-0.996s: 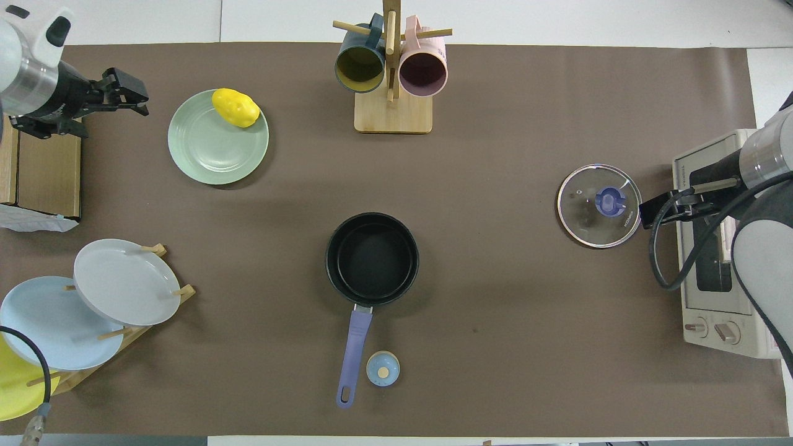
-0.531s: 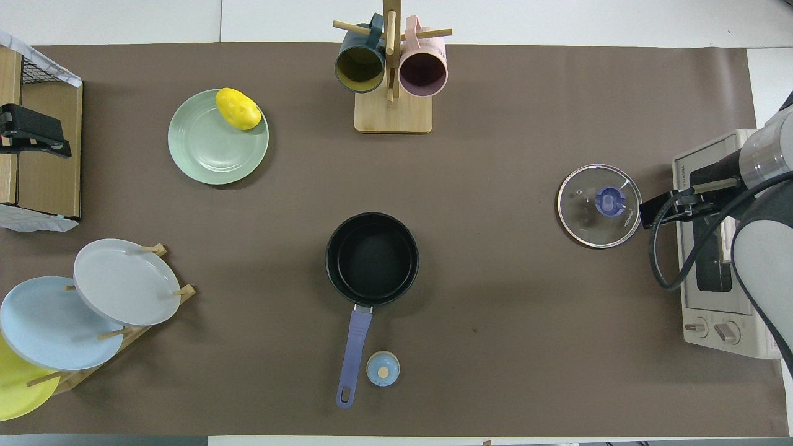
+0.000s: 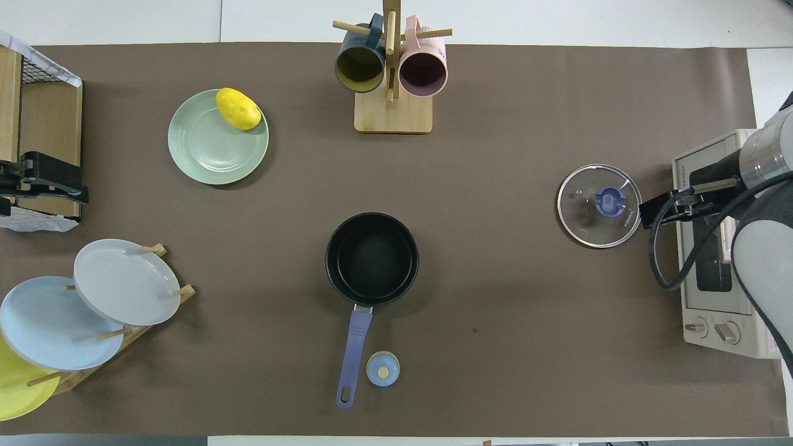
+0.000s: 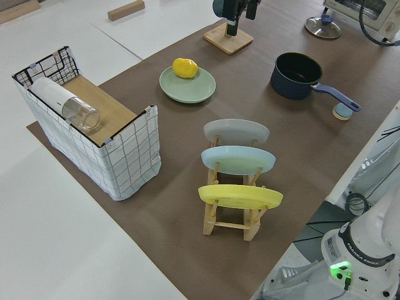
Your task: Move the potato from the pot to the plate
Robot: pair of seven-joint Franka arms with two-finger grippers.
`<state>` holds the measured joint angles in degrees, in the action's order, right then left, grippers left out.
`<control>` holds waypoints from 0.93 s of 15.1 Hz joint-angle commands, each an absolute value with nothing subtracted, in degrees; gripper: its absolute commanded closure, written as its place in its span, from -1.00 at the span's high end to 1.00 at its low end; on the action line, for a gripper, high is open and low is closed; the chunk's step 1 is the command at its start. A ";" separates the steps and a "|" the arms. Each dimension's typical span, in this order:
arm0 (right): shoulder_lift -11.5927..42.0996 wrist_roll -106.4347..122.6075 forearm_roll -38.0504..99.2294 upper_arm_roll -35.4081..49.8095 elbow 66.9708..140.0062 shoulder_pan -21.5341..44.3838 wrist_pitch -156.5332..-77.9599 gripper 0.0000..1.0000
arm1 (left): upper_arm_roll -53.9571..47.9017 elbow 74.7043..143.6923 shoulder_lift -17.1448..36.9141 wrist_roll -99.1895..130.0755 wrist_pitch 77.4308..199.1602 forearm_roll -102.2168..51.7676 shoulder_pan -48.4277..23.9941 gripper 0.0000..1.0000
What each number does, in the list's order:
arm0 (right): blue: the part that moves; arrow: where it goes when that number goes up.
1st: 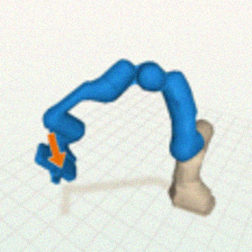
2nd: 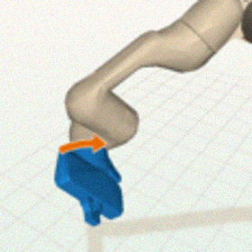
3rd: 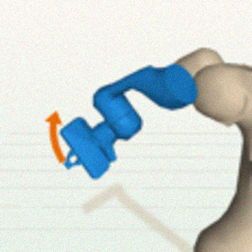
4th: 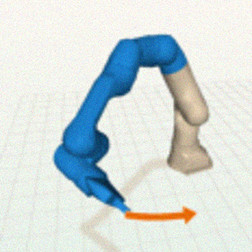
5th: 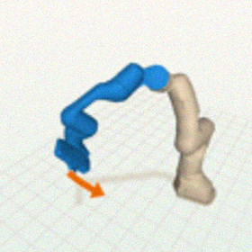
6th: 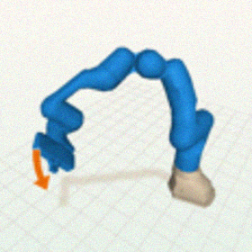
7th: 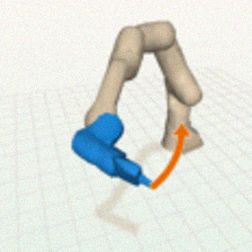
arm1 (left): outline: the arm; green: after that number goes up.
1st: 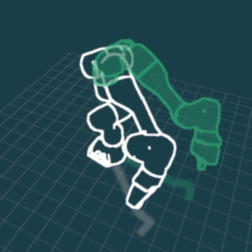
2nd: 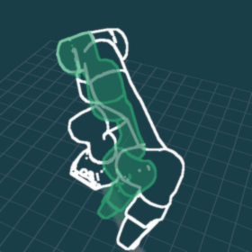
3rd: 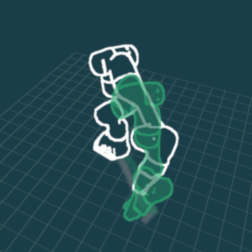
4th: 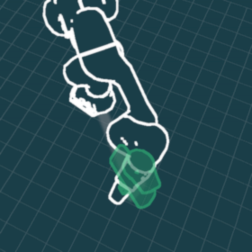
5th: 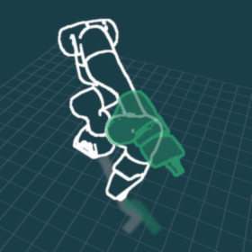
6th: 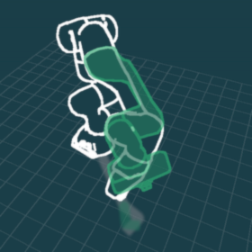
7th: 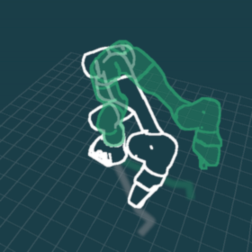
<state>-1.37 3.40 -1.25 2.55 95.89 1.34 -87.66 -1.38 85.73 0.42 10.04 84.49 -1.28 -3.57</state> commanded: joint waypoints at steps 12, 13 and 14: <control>-1.23 2.37 -0.97 2.99 95.71 0.79 -86.92 1.00 | -0.53 91.50 -1.50 6.33 84.12 -1.49 -4.13 1.00; -1.23 2.37 -0.97 2.99 95.71 0.79 -86.92 1.00 | -0.79 91.06 -0.97 6.33 83.59 -1.49 -3.96 1.00; -1.23 2.46 -0.97 2.99 95.71 0.79 -86.92 1.00 | -0.97 90.97 -0.79 6.33 83.67 -1.49 -3.87 1.00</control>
